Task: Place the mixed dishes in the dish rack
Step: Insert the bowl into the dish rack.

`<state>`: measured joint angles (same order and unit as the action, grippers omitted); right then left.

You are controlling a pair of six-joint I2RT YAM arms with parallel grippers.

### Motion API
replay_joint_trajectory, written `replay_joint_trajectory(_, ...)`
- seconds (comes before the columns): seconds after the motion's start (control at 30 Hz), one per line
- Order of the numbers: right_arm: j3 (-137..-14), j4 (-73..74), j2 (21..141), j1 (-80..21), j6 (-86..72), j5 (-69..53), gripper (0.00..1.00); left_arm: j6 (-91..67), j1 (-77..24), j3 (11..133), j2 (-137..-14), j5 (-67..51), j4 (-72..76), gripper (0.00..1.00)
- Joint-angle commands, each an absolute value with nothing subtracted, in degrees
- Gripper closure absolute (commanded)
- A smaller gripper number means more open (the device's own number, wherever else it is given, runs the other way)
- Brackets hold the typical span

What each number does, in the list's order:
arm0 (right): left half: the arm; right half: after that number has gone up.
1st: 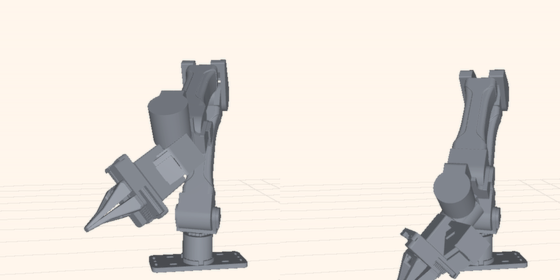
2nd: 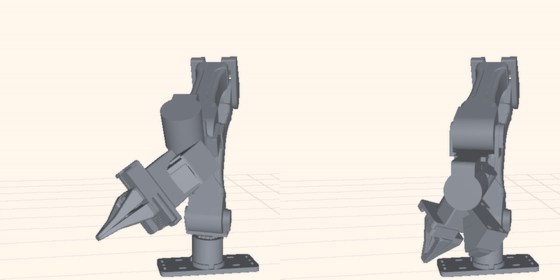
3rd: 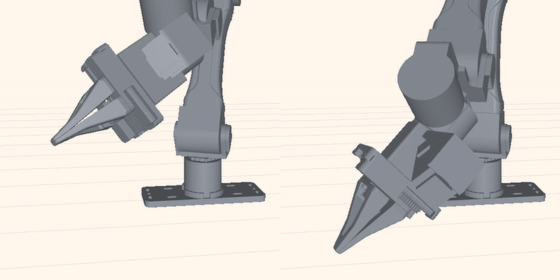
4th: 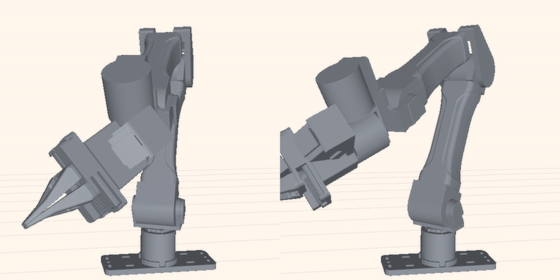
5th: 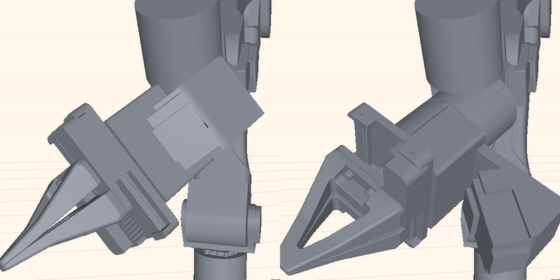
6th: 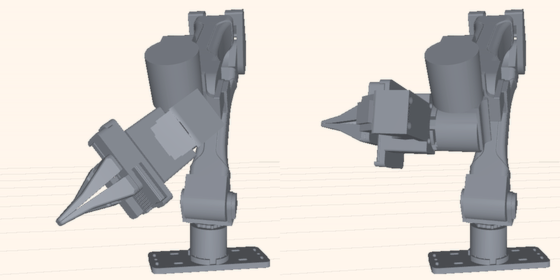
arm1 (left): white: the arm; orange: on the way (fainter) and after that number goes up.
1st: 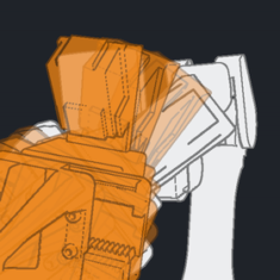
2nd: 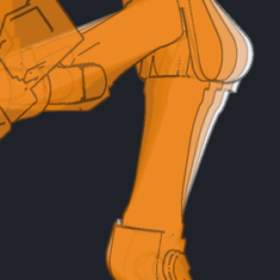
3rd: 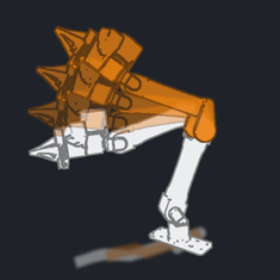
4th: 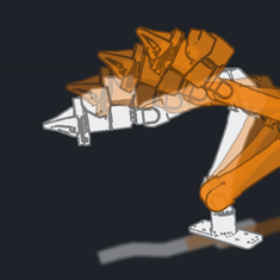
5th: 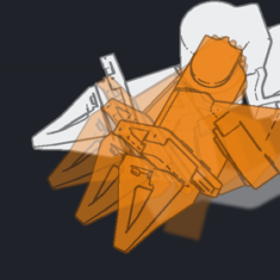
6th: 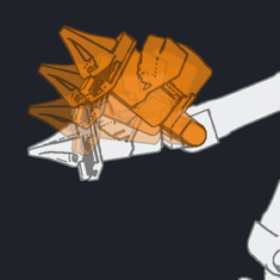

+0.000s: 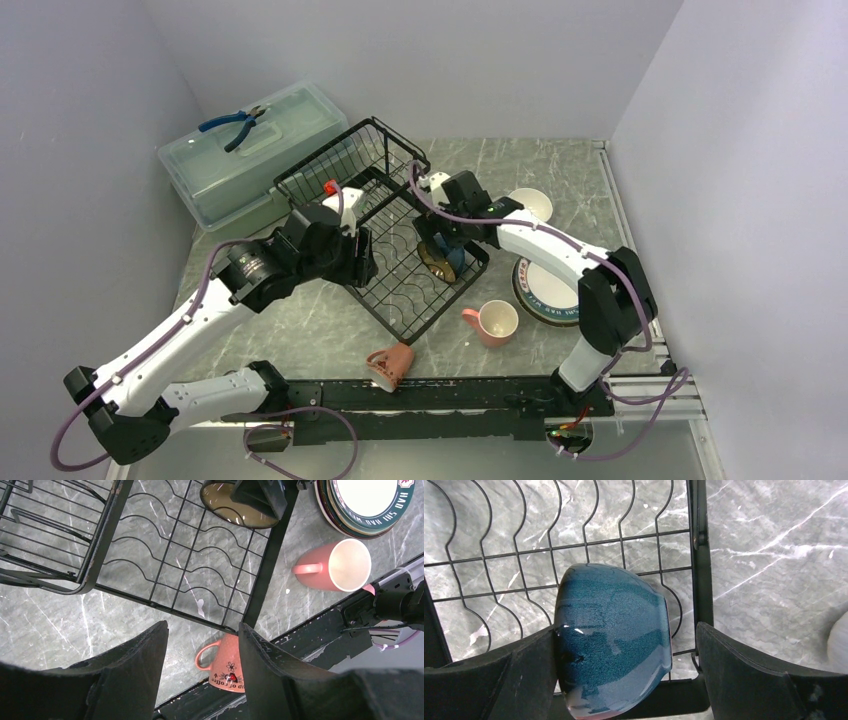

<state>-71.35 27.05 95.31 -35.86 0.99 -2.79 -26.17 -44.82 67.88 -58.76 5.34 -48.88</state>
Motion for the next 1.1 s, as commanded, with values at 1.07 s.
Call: replay_joint_trajectory(1.07, -72.82, 34.85, 76.07, -20.28, -13.65, 8.84, 0.00, -20.36, -44.63, 73.34, -58.75, 1.45, -45.07, 0.18)
